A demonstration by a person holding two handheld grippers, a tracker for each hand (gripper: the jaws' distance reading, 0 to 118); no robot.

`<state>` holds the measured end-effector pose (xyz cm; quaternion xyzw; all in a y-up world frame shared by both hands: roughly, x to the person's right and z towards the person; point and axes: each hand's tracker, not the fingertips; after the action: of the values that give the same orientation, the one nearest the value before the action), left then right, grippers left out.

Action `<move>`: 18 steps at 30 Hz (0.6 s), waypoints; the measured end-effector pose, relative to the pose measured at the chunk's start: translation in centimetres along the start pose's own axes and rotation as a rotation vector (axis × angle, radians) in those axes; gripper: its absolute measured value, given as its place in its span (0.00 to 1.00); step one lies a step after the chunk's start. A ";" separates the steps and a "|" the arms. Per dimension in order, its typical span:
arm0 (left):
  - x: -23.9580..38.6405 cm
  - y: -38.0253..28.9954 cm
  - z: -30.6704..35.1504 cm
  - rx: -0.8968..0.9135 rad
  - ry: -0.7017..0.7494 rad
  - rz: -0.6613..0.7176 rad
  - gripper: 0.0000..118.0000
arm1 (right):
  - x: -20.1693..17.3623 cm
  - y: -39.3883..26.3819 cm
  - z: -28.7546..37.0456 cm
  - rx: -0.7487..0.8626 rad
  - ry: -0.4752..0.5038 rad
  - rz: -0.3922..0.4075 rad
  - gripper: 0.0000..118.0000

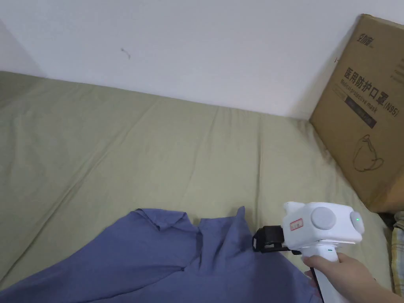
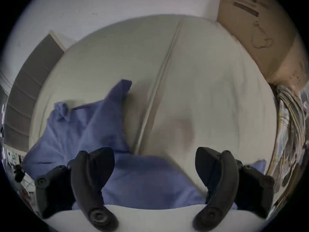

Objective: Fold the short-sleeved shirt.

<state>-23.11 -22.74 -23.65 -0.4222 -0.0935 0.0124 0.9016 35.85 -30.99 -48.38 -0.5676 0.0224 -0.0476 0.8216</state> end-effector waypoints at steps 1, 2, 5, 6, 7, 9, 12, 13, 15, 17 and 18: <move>-0.3 0.0 -0.3 -0.026 -0.014 0.032 0.02 | -0.5 -0.3 -0.5 -0.043 0.018 0.027 0.88; -0.7 0.0 -0.6 -0.055 -0.028 0.060 0.02 | -0.5 -0.3 -1.2 -0.074 0.020 0.048 0.88; -1.8 -0.5 -1.9 -0.088 -0.025 0.101 0.02 | -1.1 -0.7 -0.9 -0.085 0.003 0.100 0.83; -1.9 -0.6 -1.9 -0.089 -0.014 0.094 0.02 | -1.0 -0.5 -0.1 -0.075 0.017 0.097 0.64; -1.9 -0.7 -1.9 -0.090 -0.008 0.088 0.02 | -0.9 -0.4 0.7 -0.060 0.035 0.095 0.40; -1.9 -0.7 -1.9 -0.087 -0.008 0.083 0.02 | -0.6 -0.3 2.1 -0.044 0.146 0.064 0.06; -1.5 -0.3 -1.5 -0.081 -0.006 0.087 0.02 | -1.2 -0.9 5.8 0.049 0.115 0.130 0.06; -1.4 -0.2 -1.2 -0.073 -0.007 0.091 0.02 | -0.8 -0.8 6.7 0.102 0.105 0.140 0.06; -1.2 0.2 -0.3 -0.046 -0.014 0.089 0.02 | -0.4 -1.4 10.0 0.188 0.115 0.098 0.06; -1.0 0.8 0.5 -0.016 -0.017 0.081 0.02 | -0.1 -2.7 14.2 0.258 0.149 0.050 0.06; -0.9 1.3 1.2 0.002 -0.023 0.081 0.02 | 0.3 -3.2 16.2 0.293 0.154 0.036 0.06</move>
<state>-24.15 -21.10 -24.05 -0.4247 -0.0865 0.0538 0.8996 37.41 -17.09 -39.65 -0.4361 0.0885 -0.0790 0.8921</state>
